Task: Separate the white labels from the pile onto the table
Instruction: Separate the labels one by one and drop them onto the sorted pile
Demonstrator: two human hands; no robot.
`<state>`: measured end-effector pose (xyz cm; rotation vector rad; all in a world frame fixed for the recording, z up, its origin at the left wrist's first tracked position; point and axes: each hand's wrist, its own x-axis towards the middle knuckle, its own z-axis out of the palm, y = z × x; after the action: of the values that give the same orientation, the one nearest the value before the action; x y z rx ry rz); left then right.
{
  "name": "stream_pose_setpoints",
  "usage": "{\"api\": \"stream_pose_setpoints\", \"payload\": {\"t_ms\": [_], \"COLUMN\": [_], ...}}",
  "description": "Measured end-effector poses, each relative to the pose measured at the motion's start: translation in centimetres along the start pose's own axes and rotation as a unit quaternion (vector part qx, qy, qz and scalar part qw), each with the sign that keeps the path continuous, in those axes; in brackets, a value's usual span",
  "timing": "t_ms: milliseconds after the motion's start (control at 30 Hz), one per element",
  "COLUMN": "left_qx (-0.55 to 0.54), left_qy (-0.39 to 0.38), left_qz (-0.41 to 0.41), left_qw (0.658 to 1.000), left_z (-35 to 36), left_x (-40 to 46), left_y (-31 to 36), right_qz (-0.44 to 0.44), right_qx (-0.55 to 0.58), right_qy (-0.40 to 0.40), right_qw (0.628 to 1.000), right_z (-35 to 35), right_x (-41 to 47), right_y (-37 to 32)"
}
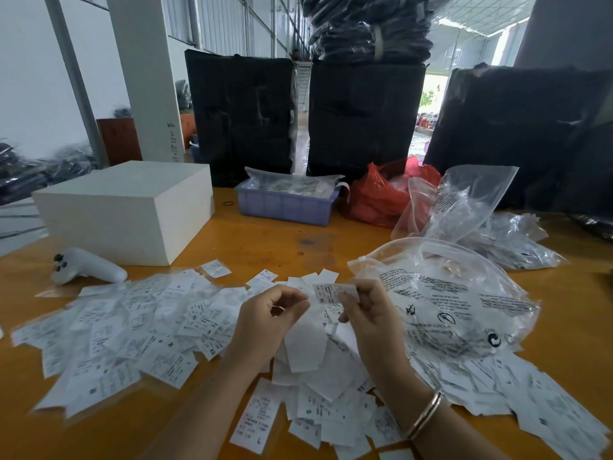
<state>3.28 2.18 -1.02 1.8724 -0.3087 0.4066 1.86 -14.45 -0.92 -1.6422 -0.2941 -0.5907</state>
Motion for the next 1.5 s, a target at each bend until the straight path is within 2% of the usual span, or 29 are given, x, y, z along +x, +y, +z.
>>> {"api": "stream_pose_setpoints", "payload": {"t_ms": [233, 433, 633, 900, 1100, 1267, 1500], "left_qx": [-0.016, -0.006, -0.003, -0.008, -0.015, -0.028, -0.075], "left_qy": [0.010, -0.001, 0.006, 0.007, -0.015, -0.043, -0.063], "left_qz": [0.000, 0.014, 0.027, 0.027, 0.018, 0.007, -0.028], "left_qw": [1.000, 1.000, 1.000, 1.000, 1.000, 0.999, 0.995], "left_z": [0.09, -0.05, -0.02, 0.03, -0.05, 0.13, 0.09], "left_x": [-0.01, -0.08, 0.00, 0.00, 0.05, -0.09, -0.03], "left_y": [0.00, 0.01, -0.09, -0.04, -0.01, 0.03, 0.23], "right_qz": [-0.013, -0.023, -0.028, -0.015, 0.020, 0.070, 0.085], "right_qx": [-0.070, 0.020, -0.083, -0.124, -0.065, -0.010, -0.017], "right_qy": [-0.018, 0.014, -0.002, -0.035, -0.079, -0.064, -0.060], "right_qw": [0.997, 0.999, 0.996, 0.992, 0.995, 0.995, 0.994], "right_z": [0.16, -0.11, 0.12, 0.17, 0.08, 0.04, 0.11], "right_x": [0.02, -0.14, -0.01, -0.10, 0.02, 0.23, 0.29], "right_y": [-0.06, -0.31, -0.29, -0.32, -0.06, 0.17, 0.39]}}
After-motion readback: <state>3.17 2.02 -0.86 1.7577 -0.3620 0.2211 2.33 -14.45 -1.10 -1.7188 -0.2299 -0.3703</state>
